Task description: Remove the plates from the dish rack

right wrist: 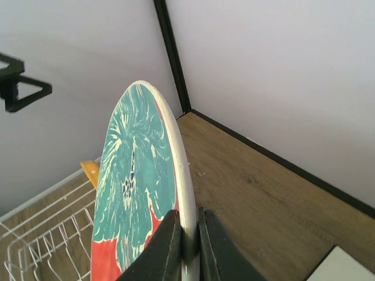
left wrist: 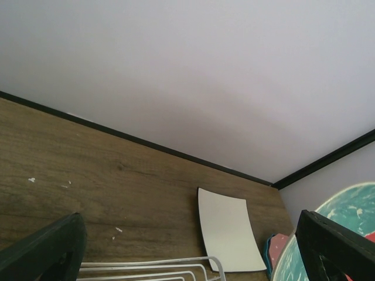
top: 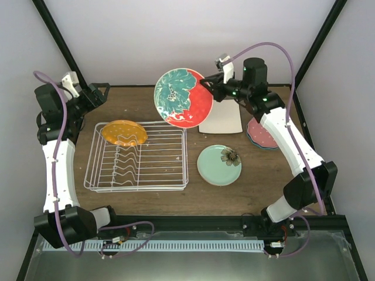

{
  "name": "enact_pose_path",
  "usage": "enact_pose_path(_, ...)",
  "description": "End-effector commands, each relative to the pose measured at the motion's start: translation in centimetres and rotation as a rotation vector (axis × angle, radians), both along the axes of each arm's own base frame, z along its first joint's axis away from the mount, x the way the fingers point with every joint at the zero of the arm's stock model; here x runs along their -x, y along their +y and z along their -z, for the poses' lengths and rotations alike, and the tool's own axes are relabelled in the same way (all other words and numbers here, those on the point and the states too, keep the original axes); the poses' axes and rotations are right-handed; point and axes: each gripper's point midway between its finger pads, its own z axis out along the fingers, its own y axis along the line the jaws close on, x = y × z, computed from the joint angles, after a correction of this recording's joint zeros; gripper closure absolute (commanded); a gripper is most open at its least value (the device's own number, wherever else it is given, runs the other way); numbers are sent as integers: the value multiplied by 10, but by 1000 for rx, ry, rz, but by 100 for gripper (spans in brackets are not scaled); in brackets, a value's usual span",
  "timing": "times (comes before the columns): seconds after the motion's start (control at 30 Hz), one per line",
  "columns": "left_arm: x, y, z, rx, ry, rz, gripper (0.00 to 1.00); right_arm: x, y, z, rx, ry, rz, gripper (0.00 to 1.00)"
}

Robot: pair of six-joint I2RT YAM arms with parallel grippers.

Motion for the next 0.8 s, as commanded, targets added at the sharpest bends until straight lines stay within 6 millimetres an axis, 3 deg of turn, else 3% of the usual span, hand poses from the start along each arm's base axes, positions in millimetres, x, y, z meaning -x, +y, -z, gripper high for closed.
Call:
enact_pose_path(0.0, -3, 1, 0, 4, -12, 8, 0, -8, -26, -56, -166, -6, 49, 99)
enact_pose_path(0.13, -3, 0, 2, 4, -10, 13, 0, -35, -64, -28, -154, 219, 193, 99)
enact_pose_path(0.27, -3, 0, 4, 0, -6, 13, 0, -39, -102, 12, -111, 395, 331, 99)
enact_pose_path(0.4, -4, 1, 7, 0, -2, 14, 0, -17, -140, 46, -117, 495, 414, 99)
enact_pose_path(0.53, -6, 0, 11, 5, 4, 19, 0, 16, -166, 77, -115, 564, 460, 99)
enact_pose_path(0.77, -11, -1, 13, 19, 7, 31, 0, 58, -172, 137, -49, 689, 453, 99)
